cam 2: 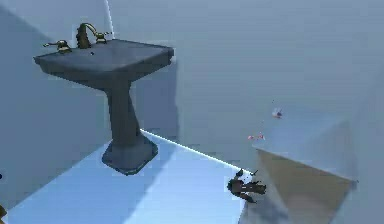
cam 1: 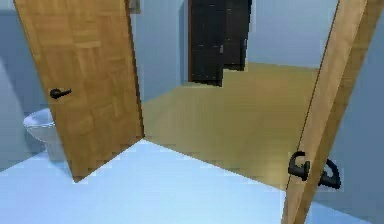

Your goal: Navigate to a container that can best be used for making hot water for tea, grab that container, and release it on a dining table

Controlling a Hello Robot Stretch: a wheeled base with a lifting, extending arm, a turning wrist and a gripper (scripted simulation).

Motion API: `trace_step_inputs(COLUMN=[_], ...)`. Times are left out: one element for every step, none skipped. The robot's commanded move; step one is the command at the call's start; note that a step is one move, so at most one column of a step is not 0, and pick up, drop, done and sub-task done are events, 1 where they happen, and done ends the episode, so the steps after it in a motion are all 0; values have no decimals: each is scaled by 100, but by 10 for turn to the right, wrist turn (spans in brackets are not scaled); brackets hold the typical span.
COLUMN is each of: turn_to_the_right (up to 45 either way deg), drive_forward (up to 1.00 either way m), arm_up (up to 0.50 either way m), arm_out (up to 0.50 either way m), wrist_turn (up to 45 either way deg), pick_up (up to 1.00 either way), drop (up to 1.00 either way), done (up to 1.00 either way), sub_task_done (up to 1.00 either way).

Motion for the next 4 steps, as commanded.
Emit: trace_step_inputs(turn_to_the_right=[-240,0,-210,0], drive_forward=[0,35,0,5], arm_up=[0,0,0,0], arm_out=[0,0,0,0], wrist_turn=[0,0,0,0], pick_up=[0,0,0,0], drop=[0,0,0,0], done=[0,0,0,0], sub_task_done=[0,0,0,0])
